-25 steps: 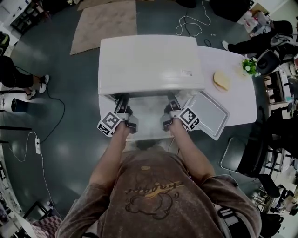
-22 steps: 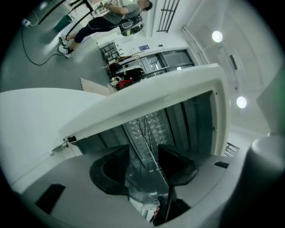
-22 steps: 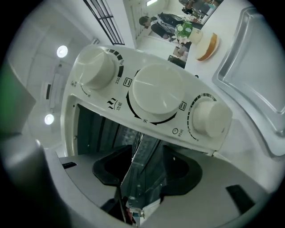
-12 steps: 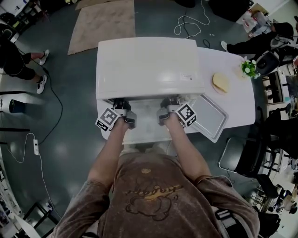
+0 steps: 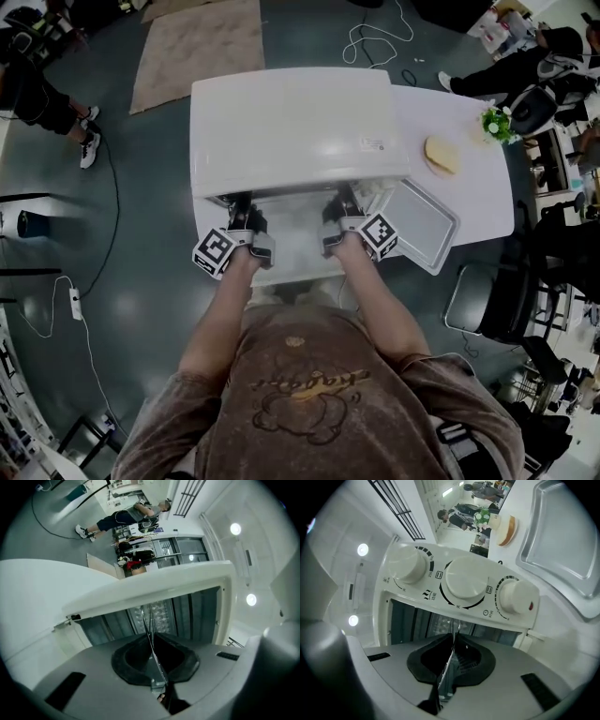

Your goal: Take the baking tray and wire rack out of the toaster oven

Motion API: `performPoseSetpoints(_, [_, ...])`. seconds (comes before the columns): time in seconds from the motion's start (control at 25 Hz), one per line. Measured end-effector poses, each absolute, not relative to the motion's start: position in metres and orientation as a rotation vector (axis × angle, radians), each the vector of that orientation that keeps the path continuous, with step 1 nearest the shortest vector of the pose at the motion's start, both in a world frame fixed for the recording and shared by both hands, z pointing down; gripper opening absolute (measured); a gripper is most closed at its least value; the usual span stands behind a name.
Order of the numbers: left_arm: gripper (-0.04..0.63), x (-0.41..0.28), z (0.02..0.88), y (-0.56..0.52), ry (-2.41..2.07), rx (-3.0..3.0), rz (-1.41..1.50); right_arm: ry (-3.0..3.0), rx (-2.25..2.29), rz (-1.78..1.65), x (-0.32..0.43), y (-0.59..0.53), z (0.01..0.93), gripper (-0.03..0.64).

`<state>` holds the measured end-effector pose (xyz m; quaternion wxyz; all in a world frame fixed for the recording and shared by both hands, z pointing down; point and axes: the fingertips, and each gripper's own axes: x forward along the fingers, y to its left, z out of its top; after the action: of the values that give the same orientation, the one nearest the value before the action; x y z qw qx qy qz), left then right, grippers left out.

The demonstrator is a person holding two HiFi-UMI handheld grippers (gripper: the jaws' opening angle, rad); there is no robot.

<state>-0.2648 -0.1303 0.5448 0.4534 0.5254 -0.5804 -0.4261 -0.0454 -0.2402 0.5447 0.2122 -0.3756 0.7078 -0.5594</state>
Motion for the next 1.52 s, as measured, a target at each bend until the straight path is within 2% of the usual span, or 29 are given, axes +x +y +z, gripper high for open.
performPoseSetpoints(0.48, [0.009, -0.217, 0.535, -0.055, -1.253, 1.294, -1.079, 1.971, -1.043, -1.583, -0.001, -0.159, 0.544, 0.014])
performPoseSetpoints(1.16, [0.009, -0.18, 0.525, 0.048, -1.167, 1.424, -0.911, 1.899, -1.024, -1.475, 0.042, -0.035, 0.524, 0.011])
performPoseSetpoints(1.52, [0.008, -0.152, 0.529, 0.056, -1.046, 1.505, -0.794, 1.782, -1.145, -1.397, 0.081, 0.01, 0.525, 0.009])
